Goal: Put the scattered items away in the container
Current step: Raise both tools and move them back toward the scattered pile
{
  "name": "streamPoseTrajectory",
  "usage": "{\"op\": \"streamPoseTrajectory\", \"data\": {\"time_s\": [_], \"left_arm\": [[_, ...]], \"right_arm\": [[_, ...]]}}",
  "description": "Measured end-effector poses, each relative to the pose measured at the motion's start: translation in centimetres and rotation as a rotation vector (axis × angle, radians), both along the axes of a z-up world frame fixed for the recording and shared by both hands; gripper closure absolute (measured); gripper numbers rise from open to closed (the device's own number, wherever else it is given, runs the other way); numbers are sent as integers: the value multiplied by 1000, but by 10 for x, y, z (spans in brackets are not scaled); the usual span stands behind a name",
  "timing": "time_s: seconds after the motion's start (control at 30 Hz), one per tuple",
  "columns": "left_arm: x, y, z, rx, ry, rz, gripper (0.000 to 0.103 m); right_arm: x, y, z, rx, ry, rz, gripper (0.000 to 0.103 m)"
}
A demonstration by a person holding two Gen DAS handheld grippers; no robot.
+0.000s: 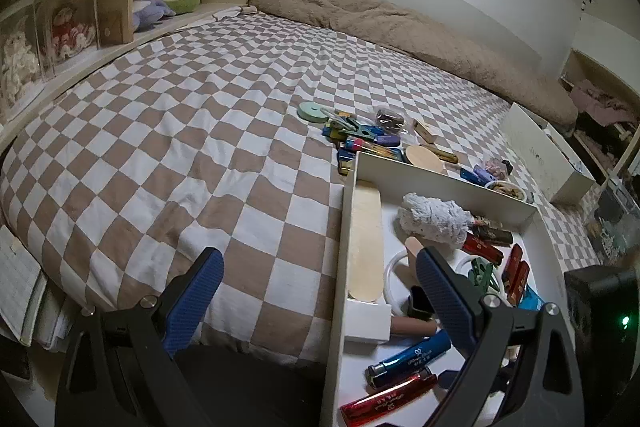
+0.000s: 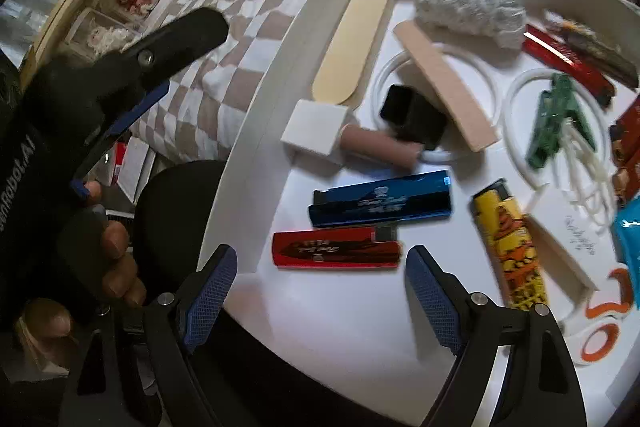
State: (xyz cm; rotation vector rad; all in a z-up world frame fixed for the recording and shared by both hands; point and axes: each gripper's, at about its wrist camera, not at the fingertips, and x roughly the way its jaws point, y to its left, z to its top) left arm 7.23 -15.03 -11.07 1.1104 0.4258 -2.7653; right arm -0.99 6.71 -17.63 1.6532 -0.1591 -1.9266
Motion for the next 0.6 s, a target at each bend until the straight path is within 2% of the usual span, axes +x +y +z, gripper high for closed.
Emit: {"op": "streamPoseTrajectory", "data": {"time_s": [0.23,0.6], "left_arm": [[-1,15,9,-27,5,-19,5],[-2,42,22,-74,9,-46,5]], "right_arm": [[0,34,21,24,109,-73,16],[-6,74,37,69,283,-195,16]]}}
